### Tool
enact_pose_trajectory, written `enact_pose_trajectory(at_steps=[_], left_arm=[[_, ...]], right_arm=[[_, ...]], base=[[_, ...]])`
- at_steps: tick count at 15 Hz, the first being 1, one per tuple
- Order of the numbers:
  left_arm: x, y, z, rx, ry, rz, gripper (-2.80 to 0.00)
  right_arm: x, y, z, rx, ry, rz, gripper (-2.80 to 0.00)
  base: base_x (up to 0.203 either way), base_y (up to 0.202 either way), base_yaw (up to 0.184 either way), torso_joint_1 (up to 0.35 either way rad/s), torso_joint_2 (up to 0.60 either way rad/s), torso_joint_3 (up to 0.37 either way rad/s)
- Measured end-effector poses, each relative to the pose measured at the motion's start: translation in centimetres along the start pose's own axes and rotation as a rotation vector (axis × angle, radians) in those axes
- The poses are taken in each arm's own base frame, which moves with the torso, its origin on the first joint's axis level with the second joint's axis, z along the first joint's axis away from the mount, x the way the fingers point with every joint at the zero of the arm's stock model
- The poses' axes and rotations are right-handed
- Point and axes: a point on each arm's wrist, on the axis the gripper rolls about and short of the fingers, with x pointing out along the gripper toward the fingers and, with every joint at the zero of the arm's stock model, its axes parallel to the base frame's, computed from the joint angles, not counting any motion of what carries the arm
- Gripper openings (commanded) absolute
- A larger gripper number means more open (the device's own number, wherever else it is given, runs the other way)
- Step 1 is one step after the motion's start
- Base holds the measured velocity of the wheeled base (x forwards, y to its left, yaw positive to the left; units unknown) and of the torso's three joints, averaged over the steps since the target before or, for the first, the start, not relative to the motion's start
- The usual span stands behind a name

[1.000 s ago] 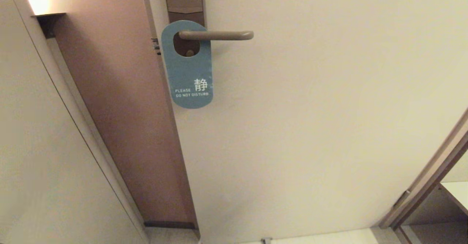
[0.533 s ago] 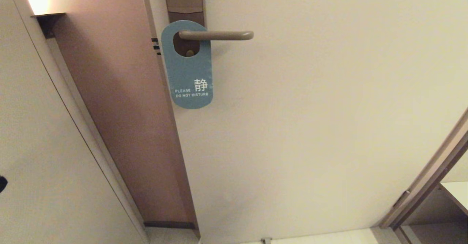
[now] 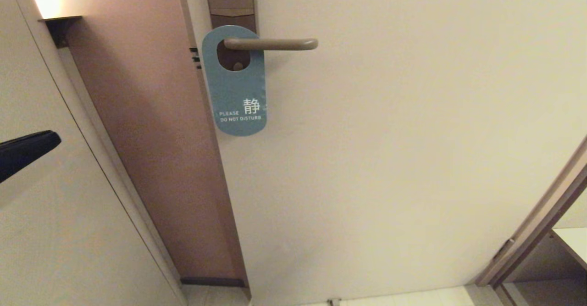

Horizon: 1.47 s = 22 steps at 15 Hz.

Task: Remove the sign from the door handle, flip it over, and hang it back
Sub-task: Take down the sign

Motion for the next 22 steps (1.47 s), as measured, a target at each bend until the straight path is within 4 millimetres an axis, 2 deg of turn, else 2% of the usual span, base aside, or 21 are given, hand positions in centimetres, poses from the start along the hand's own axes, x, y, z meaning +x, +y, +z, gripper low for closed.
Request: enact_pose_trajectory(at_steps=[5,11,15,22], left_arm=[[2.9,0.8,-0.2,-0.016,0.049,-0.109,-2.80],[5.1,2.8,-0.6,-0.050,0.129,-0.255,-2.80],[7.0,3.8,0.1,-0.016,0.083,-0.346,-2.80],[10.4,6.6,-1.1,0.054,0.061,-0.453,-2.80]], right_arm=[[0.0,0.0,0.0,-0.001,0.000,0.000,-2.80],[0.0,0.0,0.0,0.000,0.000,0.000,-2.80],[0.0,0.0,0.0,0.000,0.000,0.000,-2.80],[0.0,0.0,0.0,0.000,0.000,0.000,-2.80]], base=[[0.000,0.000,0.000,0.000,0.00,0.000],[0.000,0.000,0.000,0.000,0.00,0.000],[0.000,0.000,0.000,0.000,0.00,0.000],[0.000,0.000,0.000,0.000,0.00,0.000]])
